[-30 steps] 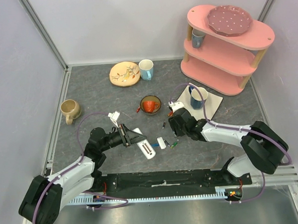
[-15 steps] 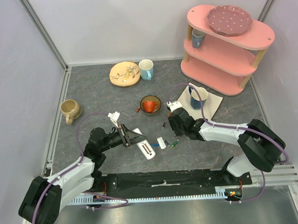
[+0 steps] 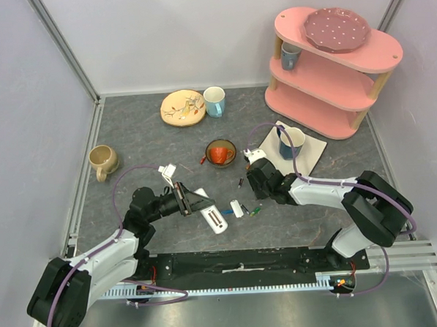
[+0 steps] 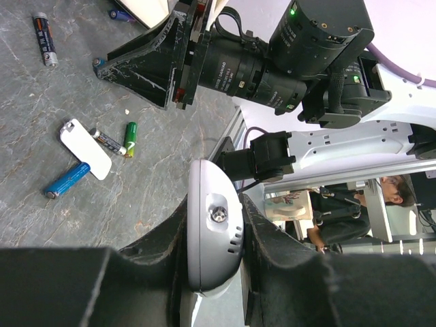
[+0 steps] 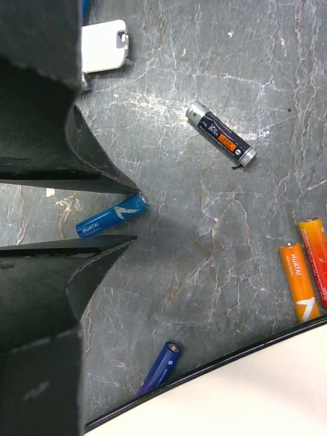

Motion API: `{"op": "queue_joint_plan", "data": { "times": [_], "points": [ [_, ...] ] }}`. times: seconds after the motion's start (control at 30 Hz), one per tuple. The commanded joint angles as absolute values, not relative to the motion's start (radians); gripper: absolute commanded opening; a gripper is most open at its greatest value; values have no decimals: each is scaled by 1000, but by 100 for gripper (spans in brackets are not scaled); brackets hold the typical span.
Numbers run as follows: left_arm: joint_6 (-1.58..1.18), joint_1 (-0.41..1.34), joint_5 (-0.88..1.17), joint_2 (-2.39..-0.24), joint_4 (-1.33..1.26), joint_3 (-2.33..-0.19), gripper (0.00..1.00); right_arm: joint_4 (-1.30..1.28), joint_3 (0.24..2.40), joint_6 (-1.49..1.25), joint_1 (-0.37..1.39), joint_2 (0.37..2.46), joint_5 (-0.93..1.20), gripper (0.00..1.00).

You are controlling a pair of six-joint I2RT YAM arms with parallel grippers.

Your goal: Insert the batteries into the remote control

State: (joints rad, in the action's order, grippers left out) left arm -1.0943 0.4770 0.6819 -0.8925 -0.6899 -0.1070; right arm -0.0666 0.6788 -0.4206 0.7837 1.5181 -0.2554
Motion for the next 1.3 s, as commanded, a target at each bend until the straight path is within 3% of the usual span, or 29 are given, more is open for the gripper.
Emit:
{"op": "queue_joint_plan", "data": {
  "times": [0.0,0.33,0.5,0.6,0.97,1.27],
  "points": [
    [-1071,474,680,-874,-739,-101,2,-61,672,-445,790,1537,-247,37],
    [-1075,474,678,-881,-744,-97,2,-58,670,-499,802,1545,-268,29],
    [-1074,474,676,-882,-744,-97,2,-80,680,-500,805,1543,-285,45],
    [-1074,474,676,-885,-747,-97,2,-95,687,-491,807,1531,-293,46],
    [-1078,474,678,-888,-756,-91,2,-184,687,-433,807,1474,-319,39],
    [-1080,476,678,-890,-762,-89,2,-183,675,-425,807,1482,-295,39]
  ]
}}
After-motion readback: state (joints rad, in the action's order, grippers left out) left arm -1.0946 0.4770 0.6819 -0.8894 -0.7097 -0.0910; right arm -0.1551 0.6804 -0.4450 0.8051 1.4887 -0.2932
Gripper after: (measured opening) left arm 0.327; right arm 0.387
